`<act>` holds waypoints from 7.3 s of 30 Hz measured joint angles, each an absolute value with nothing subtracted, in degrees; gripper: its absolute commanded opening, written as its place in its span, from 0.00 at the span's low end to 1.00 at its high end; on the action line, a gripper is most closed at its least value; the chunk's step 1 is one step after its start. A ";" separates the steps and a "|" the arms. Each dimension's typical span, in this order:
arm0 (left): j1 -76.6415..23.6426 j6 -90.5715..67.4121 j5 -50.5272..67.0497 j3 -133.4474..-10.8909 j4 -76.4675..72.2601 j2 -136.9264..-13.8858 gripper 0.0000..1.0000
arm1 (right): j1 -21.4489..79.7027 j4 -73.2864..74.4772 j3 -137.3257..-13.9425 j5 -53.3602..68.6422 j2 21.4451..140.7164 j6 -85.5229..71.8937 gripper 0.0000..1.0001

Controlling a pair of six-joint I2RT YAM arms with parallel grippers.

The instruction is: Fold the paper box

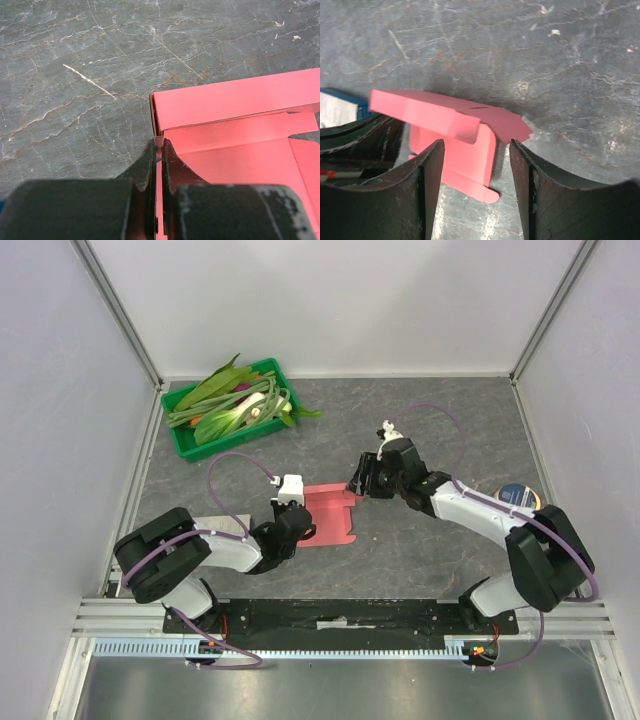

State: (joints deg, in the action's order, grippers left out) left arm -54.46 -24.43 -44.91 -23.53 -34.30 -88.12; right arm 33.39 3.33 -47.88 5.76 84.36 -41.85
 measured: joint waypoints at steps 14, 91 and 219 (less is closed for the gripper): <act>-54.46 -24.64 -44.84 -23.53 -34.00 -87.90 0.02 | 30.33 1.61 -47.20 10.09 79.99 -48.77 0.37; -54.46 -27.31 -44.47 -23.18 -33.95 -87.57 0.02 | 33.93 4.71 -53.04 15.33 90.08 -40.03 0.45; -55.64 -28.93 -45.47 -24.03 -31.55 -87.50 0.02 | 34.04 -34.06 -30.41 3.66 94.74 -44.95 0.32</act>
